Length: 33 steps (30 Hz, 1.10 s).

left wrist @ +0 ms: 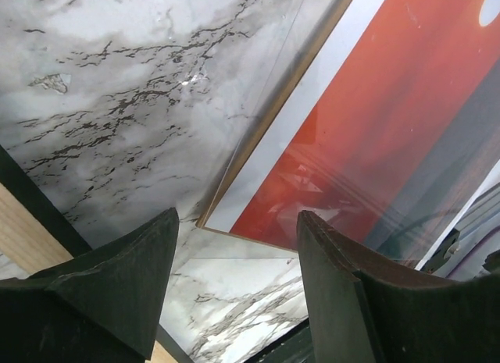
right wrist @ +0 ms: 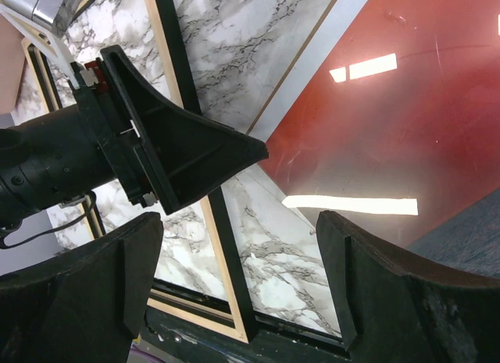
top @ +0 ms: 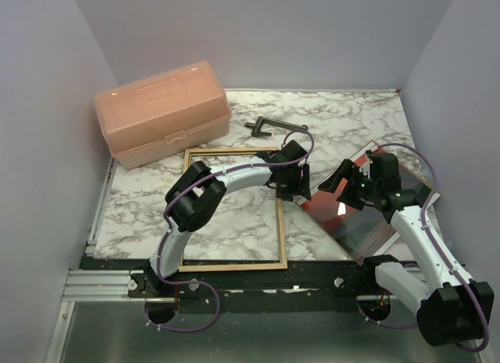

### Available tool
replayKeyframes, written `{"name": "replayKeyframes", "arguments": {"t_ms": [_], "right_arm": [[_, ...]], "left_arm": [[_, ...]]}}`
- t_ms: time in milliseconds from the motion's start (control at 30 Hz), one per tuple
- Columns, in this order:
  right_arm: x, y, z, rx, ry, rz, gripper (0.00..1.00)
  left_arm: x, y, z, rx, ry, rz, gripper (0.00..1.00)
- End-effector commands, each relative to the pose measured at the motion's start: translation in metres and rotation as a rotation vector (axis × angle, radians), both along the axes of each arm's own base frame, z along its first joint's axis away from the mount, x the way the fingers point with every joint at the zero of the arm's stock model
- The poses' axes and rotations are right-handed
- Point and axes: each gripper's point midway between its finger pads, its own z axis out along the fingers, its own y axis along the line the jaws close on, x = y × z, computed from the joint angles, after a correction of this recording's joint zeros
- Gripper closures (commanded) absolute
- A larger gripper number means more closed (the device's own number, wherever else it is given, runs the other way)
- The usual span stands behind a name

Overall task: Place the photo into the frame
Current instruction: Pick up the photo frame item at the center of the board.

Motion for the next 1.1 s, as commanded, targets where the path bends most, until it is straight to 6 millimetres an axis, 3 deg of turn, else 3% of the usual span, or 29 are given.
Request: {"name": "replayKeyframes", "arguments": {"t_ms": [0,100,400,767,1067], "right_arm": [[0.003,-0.002,0.007,-0.009,-0.010,0.000,0.12],[0.003,-0.001,0.008,-0.005,-0.012,0.003,0.12],[0.005,0.002,0.014,0.011,-0.022,0.010,0.12],[0.007,0.003,0.016,0.020,-0.026,0.012,0.12],[0.006,0.004,0.023,0.028,-0.047,0.010,0.13]], "left_arm": [[-0.013,-0.001,-0.015,0.005,0.053,-0.037,0.38],[-0.020,-0.011,-0.003,-0.083,0.069,-0.054,0.41],[-0.026,-0.007,0.021,-0.119,0.071,-0.062,0.46],[-0.031,-0.006,0.041,-0.165,0.052,-0.086,0.46],[-0.026,-0.018,0.048,-0.322,0.061,-0.076,0.47]]}}
